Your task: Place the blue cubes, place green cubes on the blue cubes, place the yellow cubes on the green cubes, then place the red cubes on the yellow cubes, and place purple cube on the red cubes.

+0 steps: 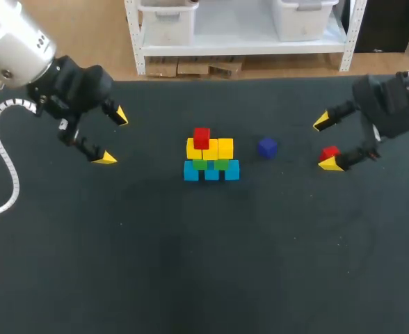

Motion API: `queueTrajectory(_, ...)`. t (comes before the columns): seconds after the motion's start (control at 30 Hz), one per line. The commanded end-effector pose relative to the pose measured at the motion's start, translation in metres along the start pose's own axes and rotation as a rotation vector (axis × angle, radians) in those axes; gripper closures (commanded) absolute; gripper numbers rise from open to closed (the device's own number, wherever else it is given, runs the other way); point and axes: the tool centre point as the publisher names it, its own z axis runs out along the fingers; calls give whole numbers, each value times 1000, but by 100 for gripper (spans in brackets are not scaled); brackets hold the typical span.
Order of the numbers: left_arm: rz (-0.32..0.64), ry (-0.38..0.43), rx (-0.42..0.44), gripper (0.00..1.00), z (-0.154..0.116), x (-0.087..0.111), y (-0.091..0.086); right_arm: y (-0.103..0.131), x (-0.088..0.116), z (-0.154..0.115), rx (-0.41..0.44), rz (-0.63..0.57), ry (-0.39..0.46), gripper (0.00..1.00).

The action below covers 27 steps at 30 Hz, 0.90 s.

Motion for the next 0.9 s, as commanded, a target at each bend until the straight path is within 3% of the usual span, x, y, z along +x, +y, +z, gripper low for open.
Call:
queueTrajectory(0.03,3,-3,-1,0,0,1,0,-14,12,1,-21,-35,-3,0)
queueTrajectory(0.33,3,-3,-1,0,0,1,0,-41,42,5,-103,-198,50,0)
queueTrajectory(0.7,3,-3,-1,0,0,1,0,-71,83,5,-209,-259,76,0)
queueTrajectory(0.9,3,-3,-1,0,0,1,0,-75,95,9,-229,-285,69,0)
